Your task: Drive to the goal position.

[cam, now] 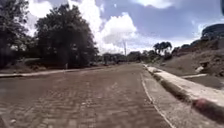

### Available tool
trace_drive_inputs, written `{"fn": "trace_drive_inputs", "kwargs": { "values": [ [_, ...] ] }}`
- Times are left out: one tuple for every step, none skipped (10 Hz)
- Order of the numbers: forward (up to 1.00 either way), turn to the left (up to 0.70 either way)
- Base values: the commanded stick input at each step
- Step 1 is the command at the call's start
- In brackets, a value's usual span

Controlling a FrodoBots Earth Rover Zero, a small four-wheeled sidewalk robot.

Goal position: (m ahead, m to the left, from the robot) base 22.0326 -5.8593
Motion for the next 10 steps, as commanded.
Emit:
{"fn": "trace_drive_inputs", "kwargs": {
  "values": [
    [0.70, 0.00],
    [0.70, 0.00],
    [0.70, 0.00],
    [0.70, 0.00],
    [0.70, 0.00],
    [0.70, 0.00],
    [0.70, 0.00],
    [0.70, 0.00],
    [0.70, 0.00],
    [0.70, 0.00]
  ]
}}
